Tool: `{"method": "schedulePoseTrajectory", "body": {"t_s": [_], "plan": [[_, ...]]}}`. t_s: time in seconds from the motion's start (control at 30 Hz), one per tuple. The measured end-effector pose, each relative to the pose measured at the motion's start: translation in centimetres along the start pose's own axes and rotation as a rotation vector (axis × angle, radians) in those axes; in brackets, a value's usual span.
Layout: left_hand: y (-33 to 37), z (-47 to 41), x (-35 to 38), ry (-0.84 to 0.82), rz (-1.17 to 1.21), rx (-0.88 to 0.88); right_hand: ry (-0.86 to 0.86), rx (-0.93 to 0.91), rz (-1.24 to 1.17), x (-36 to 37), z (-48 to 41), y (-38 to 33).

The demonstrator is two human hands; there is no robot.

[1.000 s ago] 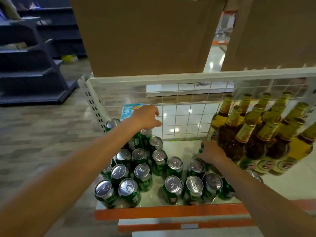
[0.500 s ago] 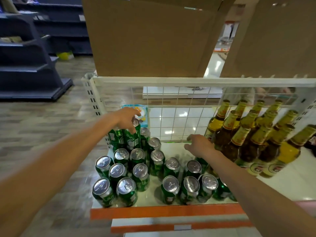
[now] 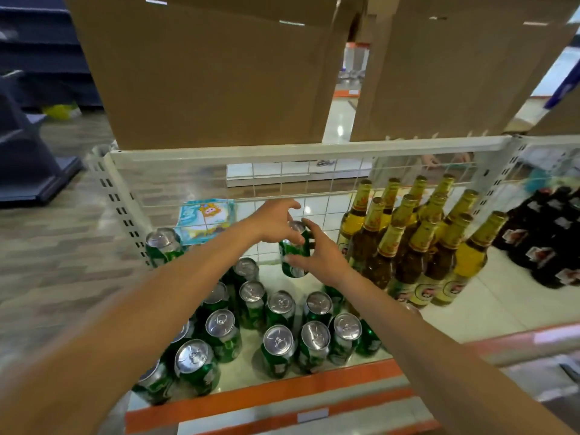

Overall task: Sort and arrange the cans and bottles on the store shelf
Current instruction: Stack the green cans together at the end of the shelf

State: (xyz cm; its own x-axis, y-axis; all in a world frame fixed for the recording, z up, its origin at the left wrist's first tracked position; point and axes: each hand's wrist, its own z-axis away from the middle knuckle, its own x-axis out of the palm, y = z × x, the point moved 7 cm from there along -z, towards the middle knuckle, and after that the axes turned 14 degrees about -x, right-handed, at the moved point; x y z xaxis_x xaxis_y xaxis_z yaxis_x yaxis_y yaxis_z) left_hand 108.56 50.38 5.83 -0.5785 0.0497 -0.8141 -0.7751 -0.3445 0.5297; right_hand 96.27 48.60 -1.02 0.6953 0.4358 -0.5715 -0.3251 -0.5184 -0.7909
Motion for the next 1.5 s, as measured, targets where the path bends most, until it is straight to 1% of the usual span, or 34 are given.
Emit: {"method": "schedulePoseTrajectory", "body": {"t_s": [0.07,0.1,0.17,0.23,0.3,0.4,0.47,0.6,0.73,0.8,0.87,0.93,1.07,1.17,1.27,1.33,1.4,1.5], "plan": [[1.2,-0.9,1.9,-0.022,-0.005,0.004,0.040,0.017,0.021,-0.7,0.3,1.3],[1.5,-1.2,2.8,-0.040,-0.025,0.009,0.031,0.024,0.051,-0.9,0.4,1.9],[1.6,-1.6,4.0,-0.063,-0.104,0.023,-0.058,0.030,0.145,-0.7,0.9,3.4],[0.7,-1.7,3.8,-0.011,-0.245,0.025,-0.168,0.043,0.264,0.0,1.4,4.7],[-0.9,-1.9,2.6,0.045,-0.332,0.000,-0.238,0.065,0.381,0.9,1.8,5.6],[-4.2,-1.3,-0.4,0.079,-0.326,-0.058,-0.331,0.048,0.576,2.1,1.8,5.5],[-6.5,-0.4,-2.7,0.122,-0.306,-0.095,-0.402,0.064,0.653,2.7,1.8,5.8],[-12.0,1.6,-7.1,0.197,-0.303,-0.228,-0.519,0.163,0.704,3.4,1.4,7.0],[-17.5,4.0,-10.3,0.293,-0.260,-0.395,-0.569,0.164,0.704,4.2,0.6,6.6],[-19.7,4.8,-10.5,0.303,-0.195,-0.460,-0.529,0.147,0.699,4.6,0.3,5.8],[-21.1,5.0,-9.4,0.217,-0.099,-0.482,-0.451,0.086,0.735,4.9,-0.1,4.6],[-21.9,5.0,-8.4,0.168,-0.100,-0.469,-0.400,0.039,0.734,5.3,-0.3,3.3],[-21.8,5.0,-8.4,0.262,-0.085,-0.430,-0.389,-0.014,0.665,6.3,-0.8,0.9],[-19.6,4.9,-8.7,0.277,-0.020,-0.347,-0.292,-0.099,0.483,7.2,-1.7,-2.3],[-16.0,4.0,-8.6,0.234,0.072,-0.253,-0.194,-0.144,0.286,8.1,-2.6,-5.2],[-13.3,3.2,-8.0,0.189,0.062,-0.206,-0.138,-0.153,0.180,8.3,-3.0,-6.5],[-10.4,2.5,-6.9,0.146,0.041,-0.156,-0.078,-0.149,0.090,7.7,-3.4,-6.9],[-7.1,1.4,-5.0,0.104,0.024,-0.112,-0.003,-0.116,0.021,6.3,-3.6,-5.8]]}}
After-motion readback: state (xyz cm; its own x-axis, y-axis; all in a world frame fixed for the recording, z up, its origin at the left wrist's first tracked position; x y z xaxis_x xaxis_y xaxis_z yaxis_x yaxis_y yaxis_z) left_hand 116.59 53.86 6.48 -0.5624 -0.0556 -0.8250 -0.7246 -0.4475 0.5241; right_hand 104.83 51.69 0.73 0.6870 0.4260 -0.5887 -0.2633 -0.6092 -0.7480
